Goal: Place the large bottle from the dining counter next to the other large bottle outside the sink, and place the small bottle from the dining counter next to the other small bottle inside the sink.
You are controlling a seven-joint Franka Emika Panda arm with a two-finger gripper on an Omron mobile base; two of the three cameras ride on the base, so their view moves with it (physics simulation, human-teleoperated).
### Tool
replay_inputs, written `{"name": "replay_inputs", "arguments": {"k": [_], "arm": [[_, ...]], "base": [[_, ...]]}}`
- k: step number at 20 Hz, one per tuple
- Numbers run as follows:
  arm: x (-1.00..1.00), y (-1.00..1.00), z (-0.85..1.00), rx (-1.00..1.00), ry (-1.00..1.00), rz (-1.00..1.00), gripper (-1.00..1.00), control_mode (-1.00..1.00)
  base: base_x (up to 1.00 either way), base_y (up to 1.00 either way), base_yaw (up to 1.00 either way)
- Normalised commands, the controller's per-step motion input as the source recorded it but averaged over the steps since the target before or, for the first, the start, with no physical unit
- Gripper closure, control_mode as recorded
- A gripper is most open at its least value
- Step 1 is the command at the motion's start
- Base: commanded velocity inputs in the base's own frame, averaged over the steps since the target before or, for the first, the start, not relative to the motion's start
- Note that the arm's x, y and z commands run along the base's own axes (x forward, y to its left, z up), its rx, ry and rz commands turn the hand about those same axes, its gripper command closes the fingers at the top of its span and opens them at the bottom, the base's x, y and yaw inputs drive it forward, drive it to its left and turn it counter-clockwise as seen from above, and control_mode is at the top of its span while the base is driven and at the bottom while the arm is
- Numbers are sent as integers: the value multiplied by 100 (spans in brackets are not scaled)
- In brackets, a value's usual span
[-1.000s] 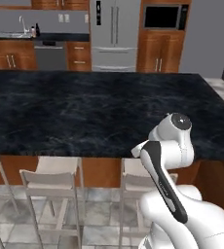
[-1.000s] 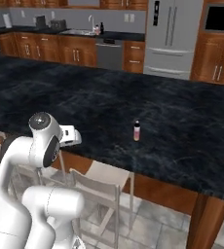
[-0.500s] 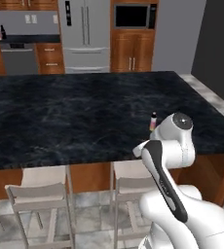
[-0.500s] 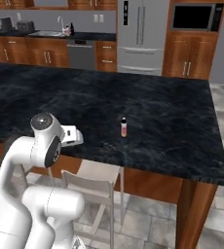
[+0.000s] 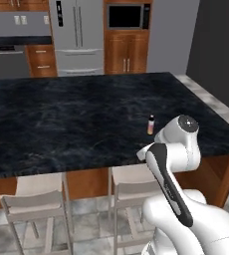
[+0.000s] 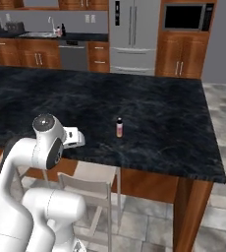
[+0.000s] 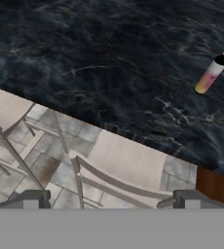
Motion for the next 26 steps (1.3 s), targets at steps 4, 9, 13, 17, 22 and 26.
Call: {"name": "replay_inputs", "arguments": {"k": [4, 9, 13, 17, 22, 26], "arm": [[0, 0, 0, 0, 0, 0, -100, 100], [0, 0, 0, 0, 0, 0, -100, 100], [0, 0, 0, 0, 0, 0, -100, 100], [0, 0, 0, 0, 0, 0, -100, 100], [0, 0, 0, 0, 0, 0, -100, 100], [0, 0, 0, 0, 0, 0, -100, 100]], "base": [[15, 0, -11], [20, 0, -9], [26, 0, -9], [33, 0, -8], [29, 0, -6], [5, 0, -1]]}}
